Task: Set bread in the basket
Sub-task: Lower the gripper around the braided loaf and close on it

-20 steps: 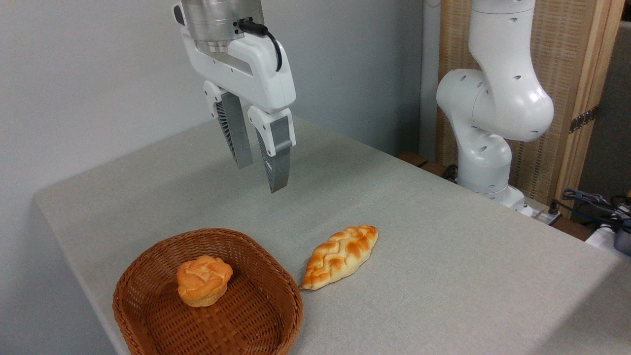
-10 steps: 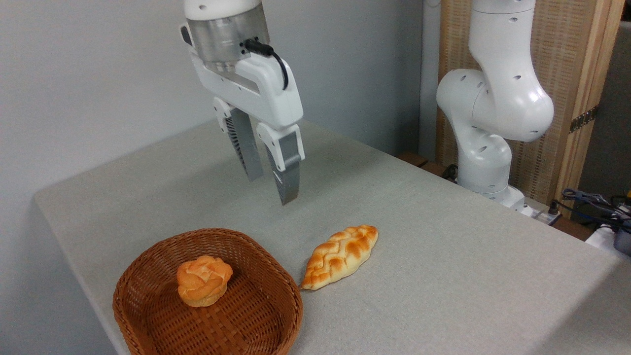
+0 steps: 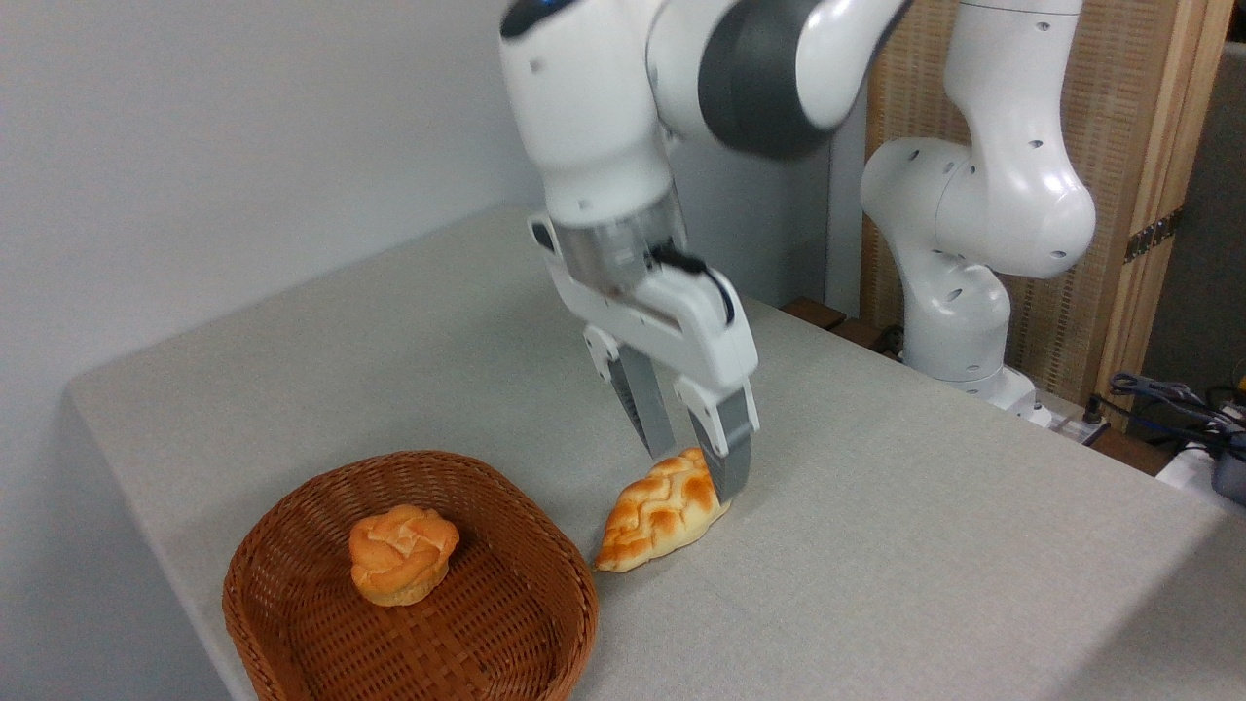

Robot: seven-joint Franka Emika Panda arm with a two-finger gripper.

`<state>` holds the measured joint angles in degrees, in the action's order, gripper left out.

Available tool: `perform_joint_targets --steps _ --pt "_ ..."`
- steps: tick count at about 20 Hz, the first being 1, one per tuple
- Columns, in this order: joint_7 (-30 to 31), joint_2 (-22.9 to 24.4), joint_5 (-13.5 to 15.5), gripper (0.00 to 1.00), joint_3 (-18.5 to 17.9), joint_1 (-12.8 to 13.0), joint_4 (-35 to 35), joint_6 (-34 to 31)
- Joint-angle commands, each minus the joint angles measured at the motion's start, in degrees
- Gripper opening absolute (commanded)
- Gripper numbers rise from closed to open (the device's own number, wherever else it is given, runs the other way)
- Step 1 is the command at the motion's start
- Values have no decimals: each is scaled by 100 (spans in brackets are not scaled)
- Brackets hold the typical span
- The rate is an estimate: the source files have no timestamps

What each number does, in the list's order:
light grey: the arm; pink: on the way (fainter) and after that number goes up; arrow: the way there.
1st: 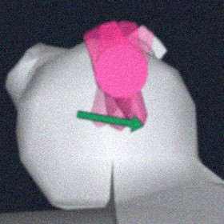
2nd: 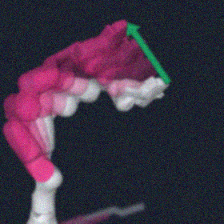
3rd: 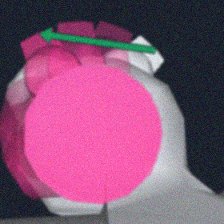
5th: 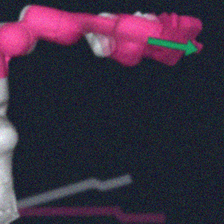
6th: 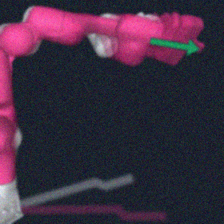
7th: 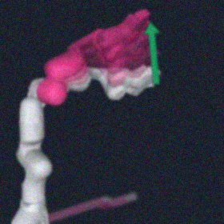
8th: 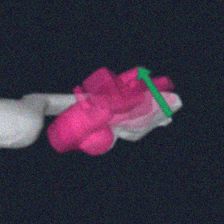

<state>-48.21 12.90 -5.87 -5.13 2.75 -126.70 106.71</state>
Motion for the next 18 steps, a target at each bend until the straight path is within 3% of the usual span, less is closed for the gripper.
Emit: perform_joint_targets --steps 1,8,18 --pt "-40 117 -99 100 3 50 -592 517" --pt "-22 -76 -37 100 3 67 -593 605" --pt "-40 46 59 100 -15 41 -461 614"
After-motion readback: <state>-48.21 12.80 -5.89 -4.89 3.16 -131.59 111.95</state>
